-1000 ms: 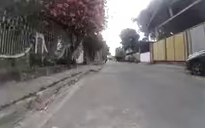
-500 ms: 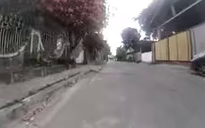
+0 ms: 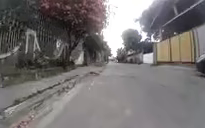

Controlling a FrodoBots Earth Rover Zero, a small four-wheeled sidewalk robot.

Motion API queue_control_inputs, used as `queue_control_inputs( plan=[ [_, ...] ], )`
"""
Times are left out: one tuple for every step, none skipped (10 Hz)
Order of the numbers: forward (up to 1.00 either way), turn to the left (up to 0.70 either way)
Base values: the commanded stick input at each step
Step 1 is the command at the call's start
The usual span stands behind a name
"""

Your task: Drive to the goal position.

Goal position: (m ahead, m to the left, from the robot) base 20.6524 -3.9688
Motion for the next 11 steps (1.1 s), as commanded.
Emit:
queue_control_inputs(
  plan=[
    [0.7, -0.16],
    [0.7, -0.35],
    [0.7, -0.35],
    [0.7, -0.35],
    [0.7, -0.35],
    [0.7, -0.35],
    [0.7, -0.35],
    [0.7, -0.35],
    [0.7, -0.13],
    [0.7, 0.0],
    [0.7, 0.0]
  ],
)
